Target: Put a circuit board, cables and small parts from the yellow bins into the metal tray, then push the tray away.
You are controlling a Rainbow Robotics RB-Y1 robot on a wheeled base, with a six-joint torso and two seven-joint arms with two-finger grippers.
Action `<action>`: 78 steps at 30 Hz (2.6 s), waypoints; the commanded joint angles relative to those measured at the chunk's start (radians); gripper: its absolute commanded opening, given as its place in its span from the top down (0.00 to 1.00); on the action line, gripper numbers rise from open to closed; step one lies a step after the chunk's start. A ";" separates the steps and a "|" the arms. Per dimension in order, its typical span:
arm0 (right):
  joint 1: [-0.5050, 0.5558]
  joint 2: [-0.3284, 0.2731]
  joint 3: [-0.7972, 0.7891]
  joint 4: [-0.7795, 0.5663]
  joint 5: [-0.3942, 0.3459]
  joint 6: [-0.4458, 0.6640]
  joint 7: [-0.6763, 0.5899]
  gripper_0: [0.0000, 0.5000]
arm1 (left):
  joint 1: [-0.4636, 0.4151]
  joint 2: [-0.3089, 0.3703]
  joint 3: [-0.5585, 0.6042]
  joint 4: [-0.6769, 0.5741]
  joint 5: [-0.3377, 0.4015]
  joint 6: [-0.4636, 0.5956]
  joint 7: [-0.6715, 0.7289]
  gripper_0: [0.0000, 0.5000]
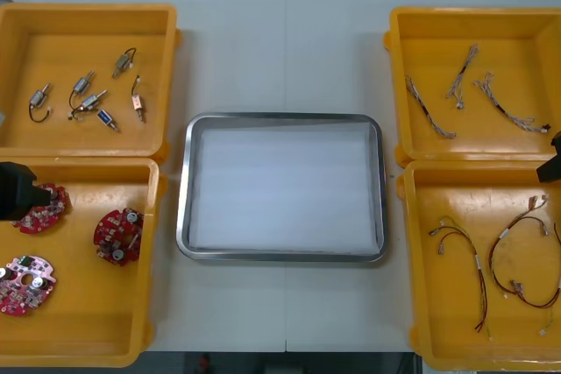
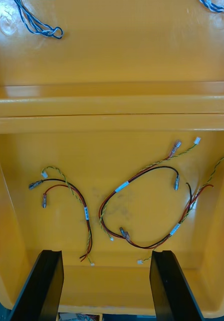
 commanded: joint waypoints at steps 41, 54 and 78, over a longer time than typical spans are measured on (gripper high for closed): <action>0.006 -0.032 -0.035 -0.003 -0.008 0.008 -0.026 0.00 | -0.021 -0.005 -0.009 -0.010 0.007 0.006 -0.024 0.00; 0.006 -0.032 -0.035 -0.003 -0.008 0.008 -0.026 0.00 | -0.021 -0.005 -0.009 -0.010 0.007 0.006 -0.024 0.00; 0.006 -0.032 -0.035 -0.003 -0.008 0.008 -0.026 0.00 | -0.021 -0.005 -0.009 -0.010 0.007 0.006 -0.024 0.00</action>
